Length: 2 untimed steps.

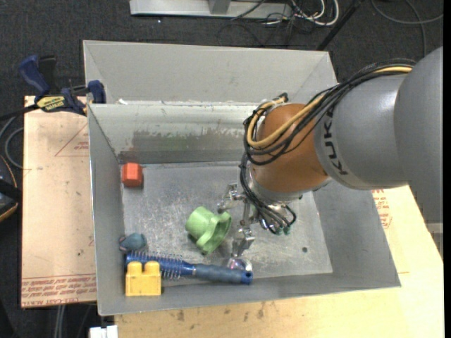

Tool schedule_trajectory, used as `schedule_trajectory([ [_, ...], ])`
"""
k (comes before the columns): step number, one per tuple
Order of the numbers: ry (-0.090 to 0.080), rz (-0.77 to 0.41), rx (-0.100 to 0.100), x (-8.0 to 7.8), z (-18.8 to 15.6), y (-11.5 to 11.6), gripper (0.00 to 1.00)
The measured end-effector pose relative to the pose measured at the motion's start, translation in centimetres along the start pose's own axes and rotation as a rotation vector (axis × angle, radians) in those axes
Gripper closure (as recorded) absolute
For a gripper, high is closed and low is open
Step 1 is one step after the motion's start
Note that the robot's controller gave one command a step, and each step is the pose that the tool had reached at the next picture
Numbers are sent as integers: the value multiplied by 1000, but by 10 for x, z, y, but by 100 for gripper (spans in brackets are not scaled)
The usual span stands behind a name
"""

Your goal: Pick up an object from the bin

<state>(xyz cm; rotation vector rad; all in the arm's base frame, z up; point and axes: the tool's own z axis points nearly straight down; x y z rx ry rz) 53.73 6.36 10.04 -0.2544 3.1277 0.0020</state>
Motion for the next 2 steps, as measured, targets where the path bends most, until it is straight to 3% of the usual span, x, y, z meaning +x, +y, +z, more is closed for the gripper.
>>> schedule_trajectory([
  [1,2,1,0,0,0,0,100],
  [2,-5,18,0,15,-109,19,100],
])
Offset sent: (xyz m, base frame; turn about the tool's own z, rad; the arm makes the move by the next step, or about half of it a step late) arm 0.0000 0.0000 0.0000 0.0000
